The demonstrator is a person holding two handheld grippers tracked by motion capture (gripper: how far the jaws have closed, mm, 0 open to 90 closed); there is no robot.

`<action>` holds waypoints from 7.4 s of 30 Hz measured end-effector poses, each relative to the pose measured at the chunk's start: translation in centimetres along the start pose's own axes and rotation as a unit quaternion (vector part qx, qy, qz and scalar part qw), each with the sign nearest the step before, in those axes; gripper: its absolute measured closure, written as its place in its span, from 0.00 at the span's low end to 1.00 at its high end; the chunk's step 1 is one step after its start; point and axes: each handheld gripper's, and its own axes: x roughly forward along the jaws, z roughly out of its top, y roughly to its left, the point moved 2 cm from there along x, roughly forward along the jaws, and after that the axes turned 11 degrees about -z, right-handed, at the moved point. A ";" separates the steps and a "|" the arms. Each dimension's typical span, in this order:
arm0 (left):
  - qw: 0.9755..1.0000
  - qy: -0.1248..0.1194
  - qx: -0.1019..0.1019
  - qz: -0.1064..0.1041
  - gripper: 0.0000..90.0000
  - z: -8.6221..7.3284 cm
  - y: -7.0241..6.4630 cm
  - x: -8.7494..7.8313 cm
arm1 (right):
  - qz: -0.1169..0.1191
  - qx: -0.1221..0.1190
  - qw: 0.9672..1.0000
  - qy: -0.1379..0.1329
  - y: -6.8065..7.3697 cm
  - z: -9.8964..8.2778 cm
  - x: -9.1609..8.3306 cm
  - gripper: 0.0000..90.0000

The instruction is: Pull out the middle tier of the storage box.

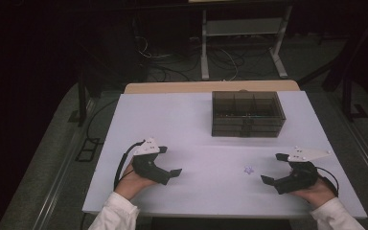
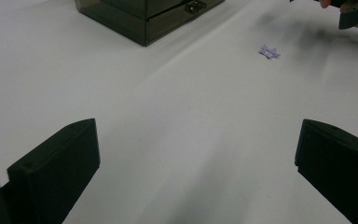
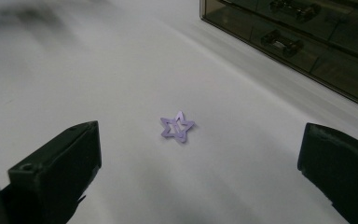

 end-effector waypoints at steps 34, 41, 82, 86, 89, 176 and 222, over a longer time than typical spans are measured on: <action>1.000 -0.005 -0.001 -0.001 0.00 0.0 -0.3 0.1 | 0.010 -0.001 0.999 0.031 1.5 1.7 3.7 0.18; 1.000 -0.007 -0.002 0.000 0.00 0.0 -0.2 0.0 | 0.000 0.010 0.999 0.043 1.7 1.7 4.4 0.30; 1.000 -0.011 -0.002 -0.004 0.00 0.0 -0.2 0.0 | -0.015 0.012 0.996 0.083 3.2 1.1 5.6 0.55; 1.000 -0.012 -0.003 -0.004 0.00 0.0 -0.2 0.0 | -0.015 0.007 0.996 0.083 3.4 1.1 5.7 0.55; 1.000 -0.012 -0.003 -0.004 0.00 0.0 -0.2 0.0 | -0.018 0.002 0.996 0.082 3.5 1.1 5.8 0.55; 1.000 -0.001 0.004 -0.009 0.00 -0.1 -0.2 0.8 | 0.094 -0.085 0.992 0.022 7.3 7.6 11.0 0.70; 1.000 0.000 0.004 -0.012 0.00 -0.1 -0.2 0.9 | 0.114 -0.111 0.987 0.035 10.3 8.6 15.7 0.67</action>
